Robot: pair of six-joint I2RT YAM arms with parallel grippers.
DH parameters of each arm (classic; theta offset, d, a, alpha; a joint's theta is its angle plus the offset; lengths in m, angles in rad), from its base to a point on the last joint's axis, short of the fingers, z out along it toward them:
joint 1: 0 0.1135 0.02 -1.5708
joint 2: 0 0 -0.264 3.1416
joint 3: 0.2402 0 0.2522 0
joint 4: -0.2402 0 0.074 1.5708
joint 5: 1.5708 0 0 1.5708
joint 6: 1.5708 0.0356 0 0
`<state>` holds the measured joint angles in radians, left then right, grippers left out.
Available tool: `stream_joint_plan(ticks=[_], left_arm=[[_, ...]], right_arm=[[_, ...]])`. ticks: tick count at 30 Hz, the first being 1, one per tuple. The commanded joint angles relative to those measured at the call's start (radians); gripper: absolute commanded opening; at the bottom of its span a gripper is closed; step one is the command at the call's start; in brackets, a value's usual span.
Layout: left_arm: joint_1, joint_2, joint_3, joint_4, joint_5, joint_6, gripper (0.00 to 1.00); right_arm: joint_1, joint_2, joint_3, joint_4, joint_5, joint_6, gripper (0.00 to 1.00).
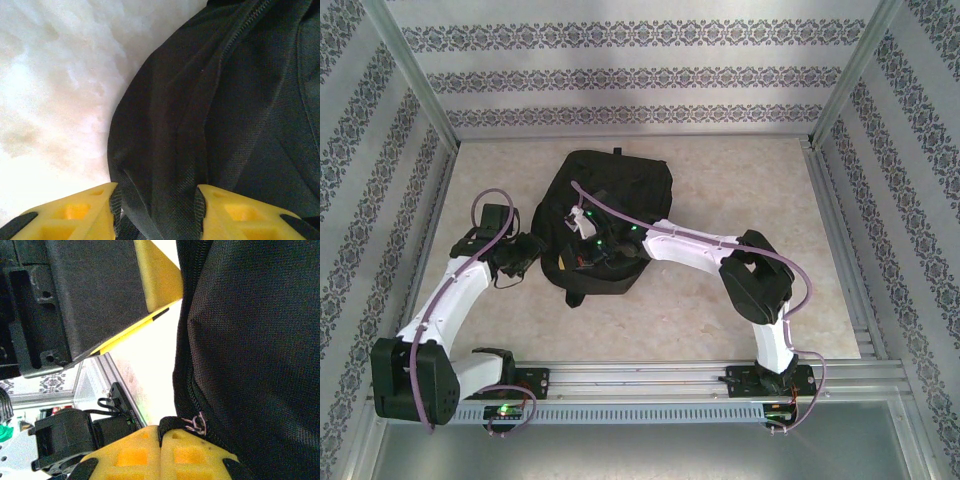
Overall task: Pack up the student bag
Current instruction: Zip the student bag with the book.
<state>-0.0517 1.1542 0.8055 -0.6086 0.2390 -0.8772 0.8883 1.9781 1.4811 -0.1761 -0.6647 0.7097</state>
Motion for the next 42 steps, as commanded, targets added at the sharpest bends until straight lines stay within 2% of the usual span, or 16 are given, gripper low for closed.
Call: stream_joint_plan(ticks=[1,7,18,20,25,37,42], left_arm=[[-0.017,-0.045,0.009,0.020,0.010,-0.011,0.44],[-0.044,-0.059,0.006,-0.003,-0.003,-0.051,0.44],[-0.100,0.056,-0.040,0.127,-0.004,-0.082,0.44],[-0.099,0.067,-0.039,0.125,-0.008,-0.074,0.40],[-0.100,0.050,-0.047,0.112,-0.059,-0.046,0.17],[-0.077,0.040,-0.047,0.091,-0.106,-0.002,0.08],[-0.065,0.032,-0.036,0.075,-0.119,0.016,0.04]], right_arm=[[0.010,0.014,-0.007,0.064,-0.029,0.005,0.00],[0.010,0.018,-0.008,0.073,-0.029,0.005,0.00],[0.011,0.016,-0.028,0.074,-0.030,-0.001,0.00],[0.010,0.012,-0.035,0.067,-0.029,-0.007,0.00],[0.010,-0.008,-0.058,0.034,-0.014,-0.037,0.00],[0.008,-0.148,-0.220,-0.068,0.027,-0.128,0.00],[-0.029,-0.213,-0.296,-0.116,0.035,-0.161,0.00]])
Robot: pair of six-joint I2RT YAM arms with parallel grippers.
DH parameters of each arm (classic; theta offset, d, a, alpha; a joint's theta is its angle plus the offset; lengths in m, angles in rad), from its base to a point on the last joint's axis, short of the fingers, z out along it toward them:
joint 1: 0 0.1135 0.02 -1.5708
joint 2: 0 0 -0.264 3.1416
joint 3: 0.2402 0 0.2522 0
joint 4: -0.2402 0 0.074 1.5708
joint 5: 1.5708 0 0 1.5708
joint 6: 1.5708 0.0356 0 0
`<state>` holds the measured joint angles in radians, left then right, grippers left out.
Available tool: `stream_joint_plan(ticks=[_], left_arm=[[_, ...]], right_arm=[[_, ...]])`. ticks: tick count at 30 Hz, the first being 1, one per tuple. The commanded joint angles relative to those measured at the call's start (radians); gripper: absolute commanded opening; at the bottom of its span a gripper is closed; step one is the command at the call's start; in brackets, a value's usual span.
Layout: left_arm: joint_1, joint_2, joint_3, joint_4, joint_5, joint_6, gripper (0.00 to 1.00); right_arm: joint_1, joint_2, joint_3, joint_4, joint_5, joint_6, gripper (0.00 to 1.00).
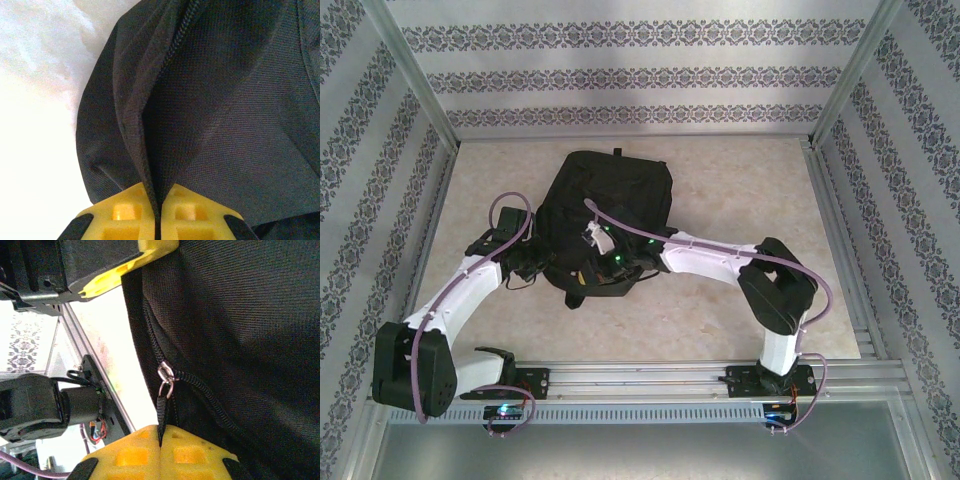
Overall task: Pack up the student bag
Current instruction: Zip the student bag with the book.
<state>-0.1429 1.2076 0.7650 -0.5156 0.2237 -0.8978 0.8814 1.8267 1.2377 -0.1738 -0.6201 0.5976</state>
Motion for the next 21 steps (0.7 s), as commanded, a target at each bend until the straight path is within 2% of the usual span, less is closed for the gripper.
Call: stream_joint_plan(ticks=[1,9,14,17,18,19,21], left_arm=[[0.030,-0.023,0.008,-0.021,-0.105,0.041,0.04],[0.076,-0.038,0.024,-0.046,-0.112,0.077,0.04],[0.078,-0.036,0.042,-0.057,-0.145,0.092,0.07],[0.079,-0.035,0.070,-0.065,-0.178,0.096,0.19],[0.078,-0.034,0.079,-0.062,-0.189,0.096,0.25],[0.081,-0.034,0.089,-0.059,-0.207,0.096,0.36],[0.092,-0.027,0.110,-0.054,-0.240,0.104,0.46]], right_arm=[[-0.034,-0.074,-0.068,-0.125,-0.007,-0.055,0.00],[-0.138,-0.208,-0.187,-0.215,0.048,-0.124,0.00],[-0.157,-0.261,-0.199,-0.259,0.090,-0.160,0.00],[-0.149,-0.275,-0.194,-0.228,0.050,-0.144,0.00],[-0.141,-0.269,-0.183,-0.218,0.029,-0.136,0.00],[-0.130,-0.258,-0.167,-0.205,0.015,-0.124,0.00],[-0.092,-0.225,-0.124,-0.178,0.007,-0.101,0.00]])
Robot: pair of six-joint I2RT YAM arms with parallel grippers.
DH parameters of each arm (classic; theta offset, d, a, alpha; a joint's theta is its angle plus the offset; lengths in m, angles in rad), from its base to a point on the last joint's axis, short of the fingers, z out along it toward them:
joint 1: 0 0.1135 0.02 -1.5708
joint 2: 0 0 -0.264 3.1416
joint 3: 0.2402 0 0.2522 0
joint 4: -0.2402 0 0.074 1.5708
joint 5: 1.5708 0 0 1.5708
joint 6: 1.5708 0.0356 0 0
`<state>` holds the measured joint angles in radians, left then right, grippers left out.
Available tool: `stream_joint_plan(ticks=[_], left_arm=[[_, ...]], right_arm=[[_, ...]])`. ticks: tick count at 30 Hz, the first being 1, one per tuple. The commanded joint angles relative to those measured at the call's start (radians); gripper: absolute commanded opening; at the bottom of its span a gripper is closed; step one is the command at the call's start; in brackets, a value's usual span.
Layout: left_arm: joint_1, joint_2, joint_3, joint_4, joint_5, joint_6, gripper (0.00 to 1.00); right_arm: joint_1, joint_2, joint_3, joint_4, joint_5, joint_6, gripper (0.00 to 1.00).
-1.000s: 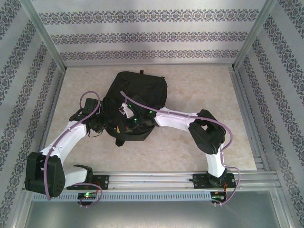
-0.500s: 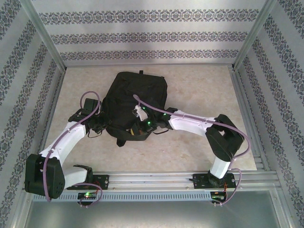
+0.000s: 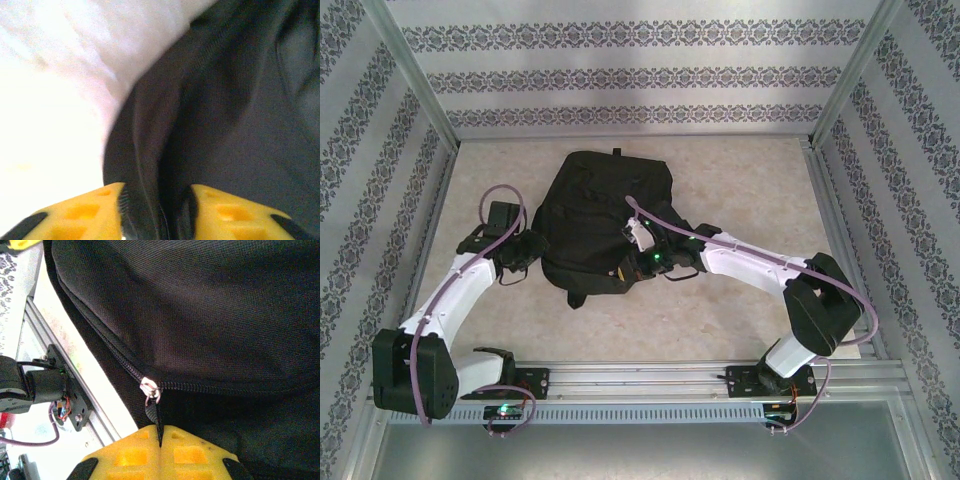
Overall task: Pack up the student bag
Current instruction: Zip the student bag with the book.
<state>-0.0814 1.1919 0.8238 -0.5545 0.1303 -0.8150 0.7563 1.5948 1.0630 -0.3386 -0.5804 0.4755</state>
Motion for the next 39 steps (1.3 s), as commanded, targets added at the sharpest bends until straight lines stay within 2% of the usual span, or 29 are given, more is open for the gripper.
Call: stream_joint_plan(ticks=[1,4,7,13,18,24,31,39], left_arm=[[0.042,-0.005,0.064,-0.018,-0.151,0.021,0.50],[0.063,-0.004,0.109,-0.063,-0.151,0.009,0.63],[0.063,-0.055,0.124,-0.129,-0.151,-0.027,0.71],[0.063,-0.113,0.123,-0.335,-0.112,-0.148,0.72],[0.063,-0.154,0.048,-0.325,-0.035,-0.198,0.71],[0.023,-0.143,-0.012,-0.251,0.039,-0.270,0.63],[-0.035,-0.095,-0.063,-0.149,0.078,-0.306,0.59],[-0.044,-0.068,-0.079,-0.106,0.024,-0.267,0.32]], right_arm=[[0.057,0.033,0.086,-0.008,-0.032,0.027,0.00],[0.113,0.129,0.210,0.013,-0.046,0.062,0.00],[0.147,0.216,0.314,0.061,-0.065,0.112,0.00],[0.166,0.349,0.458,0.123,-0.061,0.182,0.00],[0.177,0.397,0.499,0.154,-0.059,0.211,0.00],[0.183,0.406,0.484,0.161,-0.058,0.213,0.00],[0.185,0.407,0.465,0.167,-0.065,0.212,0.00],[0.186,0.368,0.422,0.115,-0.053,0.155,0.00]])
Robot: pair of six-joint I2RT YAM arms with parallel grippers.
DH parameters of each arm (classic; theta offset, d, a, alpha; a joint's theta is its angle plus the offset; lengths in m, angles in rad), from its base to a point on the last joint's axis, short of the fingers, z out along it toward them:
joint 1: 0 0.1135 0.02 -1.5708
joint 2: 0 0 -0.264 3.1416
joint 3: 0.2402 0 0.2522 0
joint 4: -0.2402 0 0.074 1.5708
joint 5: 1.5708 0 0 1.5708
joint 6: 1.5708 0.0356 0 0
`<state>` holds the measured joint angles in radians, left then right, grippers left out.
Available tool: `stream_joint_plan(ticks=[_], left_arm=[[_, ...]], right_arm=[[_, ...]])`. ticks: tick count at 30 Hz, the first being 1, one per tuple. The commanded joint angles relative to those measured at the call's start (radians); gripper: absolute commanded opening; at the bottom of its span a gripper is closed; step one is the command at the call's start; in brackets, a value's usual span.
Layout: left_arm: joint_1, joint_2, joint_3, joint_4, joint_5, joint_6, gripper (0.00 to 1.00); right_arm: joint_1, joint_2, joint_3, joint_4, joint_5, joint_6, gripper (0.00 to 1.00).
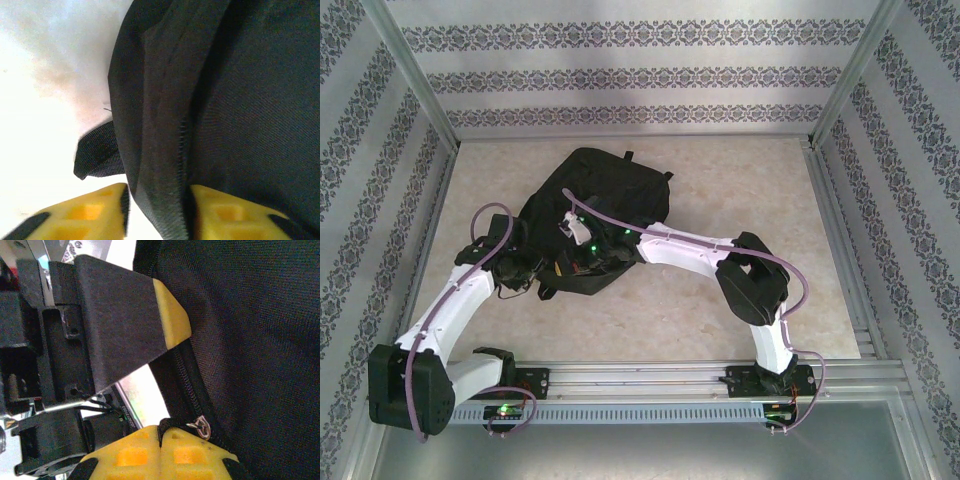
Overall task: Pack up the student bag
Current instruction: Zip the student bag with the book.
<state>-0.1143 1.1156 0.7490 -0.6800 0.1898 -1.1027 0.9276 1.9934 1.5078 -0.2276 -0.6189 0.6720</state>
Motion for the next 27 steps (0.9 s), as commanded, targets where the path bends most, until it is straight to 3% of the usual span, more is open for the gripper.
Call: stream_joint_plan(ticks=[1,9,18,27], left_arm=[[-0.012,0.008,0.000,0.015,-0.049,0.031,0.28],[-0.011,0.012,0.008,0.015,-0.113,0.062,0.06],[-0.010,0.011,0.013,0.011,-0.148,0.092,0.01],[-0.003,0.001,0.006,0.009,-0.149,0.103,0.00]], right_arm=[[0.014,-0.042,-0.035,-0.008,-0.014,-0.055,0.00],[0.009,-0.127,-0.157,-0.088,-0.009,-0.133,0.00],[-0.051,-0.248,-0.310,-0.118,0.010,-0.165,0.00],[-0.214,-0.338,-0.428,-0.163,0.087,-0.182,0.00]])
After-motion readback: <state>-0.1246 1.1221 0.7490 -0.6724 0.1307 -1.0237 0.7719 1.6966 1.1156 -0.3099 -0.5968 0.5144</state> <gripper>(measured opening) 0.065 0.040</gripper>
